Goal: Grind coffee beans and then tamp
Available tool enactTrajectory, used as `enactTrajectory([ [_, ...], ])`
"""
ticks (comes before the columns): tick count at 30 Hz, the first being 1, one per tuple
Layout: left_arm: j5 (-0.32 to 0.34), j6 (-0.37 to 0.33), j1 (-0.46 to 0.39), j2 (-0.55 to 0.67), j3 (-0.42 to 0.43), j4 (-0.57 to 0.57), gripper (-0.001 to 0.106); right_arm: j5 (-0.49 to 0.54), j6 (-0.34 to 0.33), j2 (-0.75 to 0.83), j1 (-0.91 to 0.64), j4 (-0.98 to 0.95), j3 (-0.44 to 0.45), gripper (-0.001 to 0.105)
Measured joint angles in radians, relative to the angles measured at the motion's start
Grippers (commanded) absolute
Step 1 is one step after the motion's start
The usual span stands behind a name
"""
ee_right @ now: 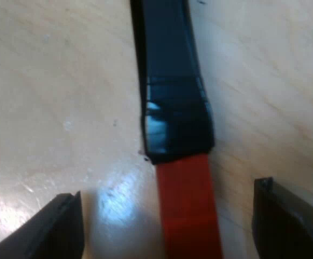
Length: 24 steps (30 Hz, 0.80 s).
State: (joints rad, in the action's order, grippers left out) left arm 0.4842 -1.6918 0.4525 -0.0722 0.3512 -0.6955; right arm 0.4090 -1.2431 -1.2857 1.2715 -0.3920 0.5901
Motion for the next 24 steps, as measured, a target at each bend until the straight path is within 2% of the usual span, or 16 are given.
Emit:
enactTrajectory([
  [7, 0.000, 0.000, 0.000, 0.000, 0.000, -0.008, 0.065, 0.000, 0.000, 0.066, 0.000, -0.204, 0.080, 0.067],
  [18, 0.000, 0.000, 0.000, 0.000, 0.000, -0.008, 0.065, 0.000, -0.002, 0.221, 0.000, -0.280, 0.159, 0.067],
  [24, 0.000, 0.000, 0.000, 0.000, 0.000, -0.008, 0.065, 0.000, -0.090, 0.294, 0.016, -0.267, 0.193, 0.067],
])
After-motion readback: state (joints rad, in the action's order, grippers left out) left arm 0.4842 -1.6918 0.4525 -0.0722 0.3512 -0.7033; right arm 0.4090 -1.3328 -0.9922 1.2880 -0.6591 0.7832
